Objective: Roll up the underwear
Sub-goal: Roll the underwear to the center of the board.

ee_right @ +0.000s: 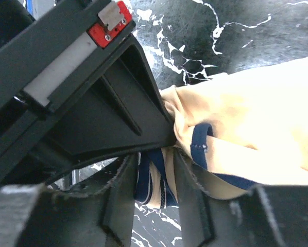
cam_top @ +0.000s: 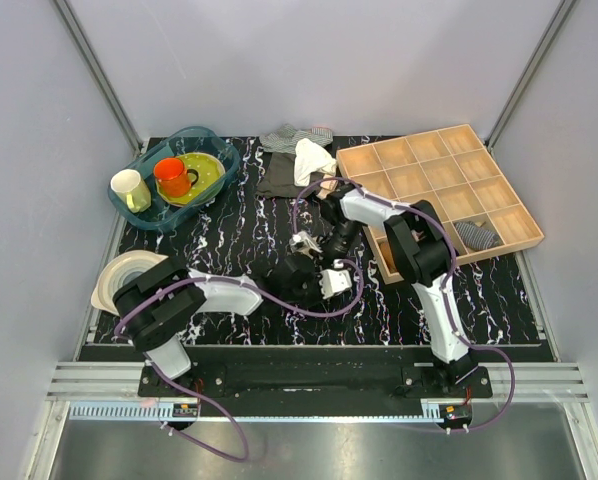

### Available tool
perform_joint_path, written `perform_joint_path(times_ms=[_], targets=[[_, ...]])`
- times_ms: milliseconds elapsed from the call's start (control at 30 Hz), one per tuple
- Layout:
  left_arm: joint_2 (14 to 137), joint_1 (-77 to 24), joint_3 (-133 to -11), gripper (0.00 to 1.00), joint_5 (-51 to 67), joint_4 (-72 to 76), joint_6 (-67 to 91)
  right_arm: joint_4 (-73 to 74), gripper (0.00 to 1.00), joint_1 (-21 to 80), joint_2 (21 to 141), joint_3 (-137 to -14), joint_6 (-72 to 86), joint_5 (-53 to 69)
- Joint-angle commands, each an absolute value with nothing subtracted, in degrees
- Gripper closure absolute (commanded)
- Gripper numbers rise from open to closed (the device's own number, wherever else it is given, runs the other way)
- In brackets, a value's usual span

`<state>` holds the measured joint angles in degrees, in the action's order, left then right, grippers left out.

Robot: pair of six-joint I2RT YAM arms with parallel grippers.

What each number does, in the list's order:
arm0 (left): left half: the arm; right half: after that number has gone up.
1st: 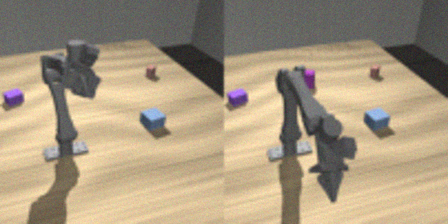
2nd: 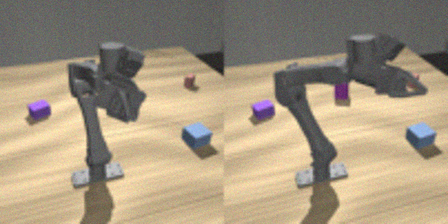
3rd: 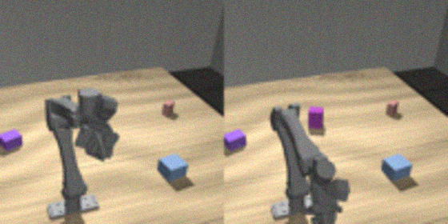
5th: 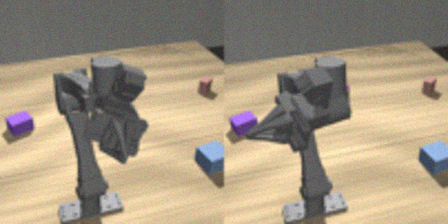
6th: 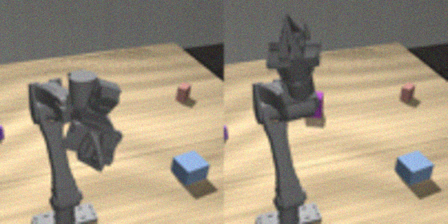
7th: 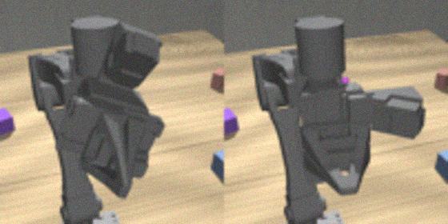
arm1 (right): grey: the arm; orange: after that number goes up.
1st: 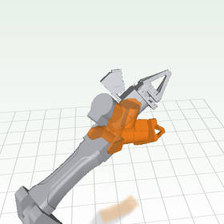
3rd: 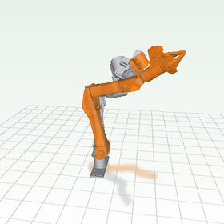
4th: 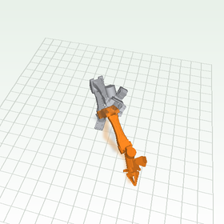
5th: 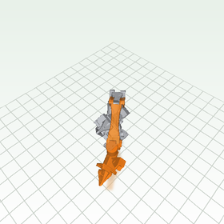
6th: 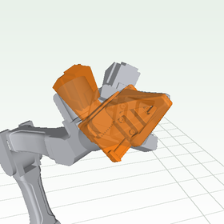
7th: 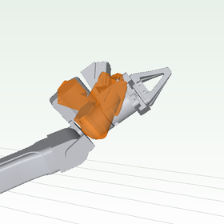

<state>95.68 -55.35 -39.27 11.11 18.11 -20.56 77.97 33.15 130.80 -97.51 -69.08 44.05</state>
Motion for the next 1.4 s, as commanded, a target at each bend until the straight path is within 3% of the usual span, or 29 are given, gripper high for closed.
perform_joint_path(times_ms=[0, 200, 467, 967, 1033, 1133, 1267, 1367], targets=[[97.0, -52.8, -41.3, 1.00, 18.7, 13.0, -20.1, 82.7, 0.54, 30.6, 126.7, -98.9, -71.0, 48.4], [97.9, -45.9, -43.5, 1.00, 31.9, 8.9, -16.0, 80.9, 0.42, 26.6, 121.6, -99.0, -70.5, 50.7], [104.1, -40.1, -49.4, 1.00, 46.5, 2.0, -13.2, 76.3, 0.42, 22.0, 114.1, -94.8, -68.8, 51.2], [113.9, -36.0, -55.8, 1.00, 57.0, -2.3, -5.5, 56.5, 0.35, 21.3, 85.5, -73.1, -64.0, 46.3], [115.0, -35.3, -56.9, 1.00, 57.5, -3.6, -4.5, 54.8, 0.31, 21.4, 83.0, -71.1, -64.9, 46.4], [116.6, -34.6, -58.4, 1.00, 58.1, -5.7, -3.3, 47.8, 0.01, 21.4, 78.1, -65.9, -64.5, 48.0], [118.6, -32.7, -59.6, 1.00, 60.4, -6.2, -0.1, 43.9, 0.00, 22.6, 80.4, -61.9, -67.4, 49.8], [120.0, -31.2, -60.6, 1.00, 61.7, -6.6, 2.5, 44.6, 0.13, 26.4, 83.9, -62.1, -72.7, 45.9]])
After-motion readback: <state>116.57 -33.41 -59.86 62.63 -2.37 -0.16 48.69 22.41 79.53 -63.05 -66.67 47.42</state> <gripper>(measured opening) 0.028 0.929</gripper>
